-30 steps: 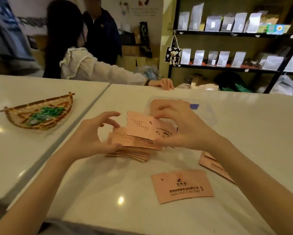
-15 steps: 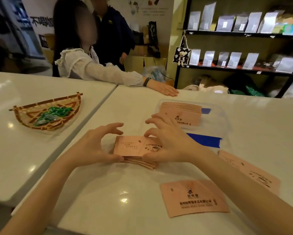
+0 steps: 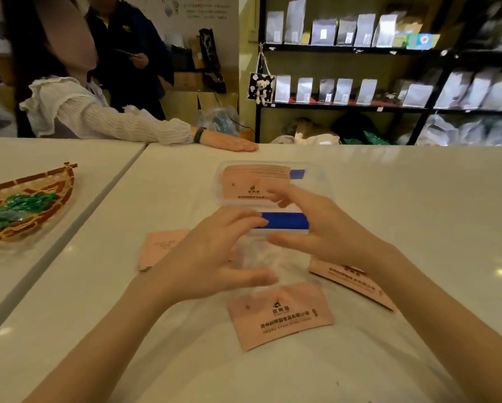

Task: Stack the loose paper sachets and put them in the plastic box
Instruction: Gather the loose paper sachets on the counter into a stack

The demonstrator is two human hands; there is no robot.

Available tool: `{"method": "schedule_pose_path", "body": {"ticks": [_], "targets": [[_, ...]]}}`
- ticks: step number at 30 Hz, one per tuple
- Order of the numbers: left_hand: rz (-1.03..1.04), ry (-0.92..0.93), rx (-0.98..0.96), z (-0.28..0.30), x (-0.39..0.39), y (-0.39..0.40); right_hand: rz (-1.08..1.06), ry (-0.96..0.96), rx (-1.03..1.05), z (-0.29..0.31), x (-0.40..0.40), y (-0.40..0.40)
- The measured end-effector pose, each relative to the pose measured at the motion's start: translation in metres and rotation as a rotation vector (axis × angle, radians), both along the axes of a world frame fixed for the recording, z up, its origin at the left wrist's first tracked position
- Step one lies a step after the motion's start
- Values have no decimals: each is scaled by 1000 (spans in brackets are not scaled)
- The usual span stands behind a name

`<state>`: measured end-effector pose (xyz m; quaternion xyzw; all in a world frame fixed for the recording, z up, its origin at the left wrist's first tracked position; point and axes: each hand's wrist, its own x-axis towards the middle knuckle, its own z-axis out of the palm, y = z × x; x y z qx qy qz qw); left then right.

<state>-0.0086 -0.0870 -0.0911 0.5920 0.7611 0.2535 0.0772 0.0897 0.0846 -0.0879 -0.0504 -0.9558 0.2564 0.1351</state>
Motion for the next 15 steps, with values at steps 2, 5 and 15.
{"method": "schedule_pose_path", "body": {"ticks": [2, 5, 15], "targets": [[-36, 21, -53, -5, 12, 10, -96, -7, -20, 0, 19, 9], [-84, 51, -127, -13, 25, 20, -220, -71, -14, -5, 47, 25], [-67, 379, -270, -25, 34, 20, -410, -340, 147, -37, 92, 55]]}}
